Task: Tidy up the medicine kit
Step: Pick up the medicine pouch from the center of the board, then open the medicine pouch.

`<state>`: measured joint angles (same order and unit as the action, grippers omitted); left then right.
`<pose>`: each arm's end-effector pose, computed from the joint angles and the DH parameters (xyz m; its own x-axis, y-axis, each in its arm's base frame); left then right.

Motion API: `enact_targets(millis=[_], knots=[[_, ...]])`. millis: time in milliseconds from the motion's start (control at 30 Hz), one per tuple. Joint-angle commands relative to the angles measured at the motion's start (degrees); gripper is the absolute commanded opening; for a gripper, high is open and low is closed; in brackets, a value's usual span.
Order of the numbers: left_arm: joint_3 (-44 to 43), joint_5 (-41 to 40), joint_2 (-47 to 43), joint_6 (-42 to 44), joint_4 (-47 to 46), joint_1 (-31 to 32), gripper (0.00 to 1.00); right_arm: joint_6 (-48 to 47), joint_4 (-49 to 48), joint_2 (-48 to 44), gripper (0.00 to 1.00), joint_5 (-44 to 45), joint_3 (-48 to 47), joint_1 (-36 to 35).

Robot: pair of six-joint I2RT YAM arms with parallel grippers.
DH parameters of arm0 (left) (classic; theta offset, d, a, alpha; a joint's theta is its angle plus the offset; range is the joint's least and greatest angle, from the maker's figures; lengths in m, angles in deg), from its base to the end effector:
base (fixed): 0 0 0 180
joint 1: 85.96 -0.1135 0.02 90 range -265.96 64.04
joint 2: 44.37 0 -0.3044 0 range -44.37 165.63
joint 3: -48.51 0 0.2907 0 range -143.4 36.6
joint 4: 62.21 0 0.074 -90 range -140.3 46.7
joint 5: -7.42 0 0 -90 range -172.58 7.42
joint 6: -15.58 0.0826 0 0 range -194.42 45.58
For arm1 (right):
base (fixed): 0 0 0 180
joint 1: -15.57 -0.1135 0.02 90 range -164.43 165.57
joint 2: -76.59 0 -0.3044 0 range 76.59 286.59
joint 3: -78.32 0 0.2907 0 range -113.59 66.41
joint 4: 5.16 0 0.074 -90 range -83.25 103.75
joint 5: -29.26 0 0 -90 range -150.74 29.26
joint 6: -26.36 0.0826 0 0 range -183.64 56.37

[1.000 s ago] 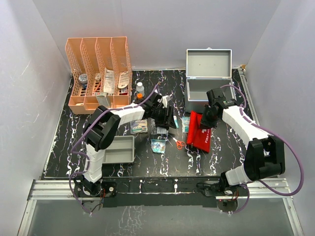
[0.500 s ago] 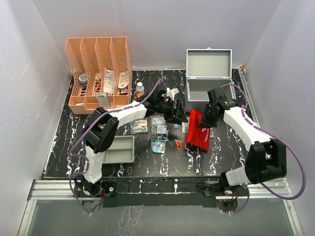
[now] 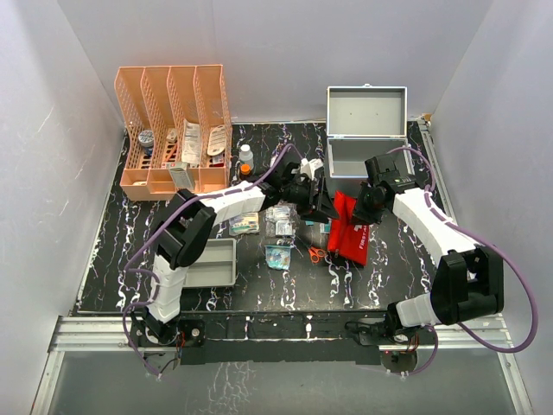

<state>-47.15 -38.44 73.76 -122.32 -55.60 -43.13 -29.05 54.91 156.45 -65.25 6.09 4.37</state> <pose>0.3632 -0.4152 0.2061 -0.9321 0.1380 -0.3348 0.3619 0.3206 -0.8754 0.3066 0.0673 0.2299 -0.8737 0.4039 -0.2711 0.3317 0.9023 0.2753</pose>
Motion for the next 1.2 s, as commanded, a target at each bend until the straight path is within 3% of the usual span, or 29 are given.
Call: enact_targets(millis=[0,700,933,1133,1167], knots=[[-3.3,0.6,1.3,-1.2,-0.6,0.8,0.56,0.2,-1.7,-2.2,0.00,-0.5,-2.1,-0.2],[-8.1,-0.2,6.8,-1.7,-1.9,3.1,0.49,0.6,-1.7,-3.6,0.00,-0.7,-2.2,-0.2],[-7.9,0.5,7.0,-3.1,-3.8,3.2,0.34,0.7,-1.9,-3.9,0.00,-1.0,-2.1,-0.2],[-7.6,1.1,6.7,-3.4,-4.2,3.2,0.00,0.7,-2.1,-3.7,0.00,-1.1,-2.2,-0.2],[-7.5,1.2,6.6,-3.3,-4.1,3.2,0.00,0.7,-2.1,-3.7,0.00,-1.1,-2.2,-0.2]])
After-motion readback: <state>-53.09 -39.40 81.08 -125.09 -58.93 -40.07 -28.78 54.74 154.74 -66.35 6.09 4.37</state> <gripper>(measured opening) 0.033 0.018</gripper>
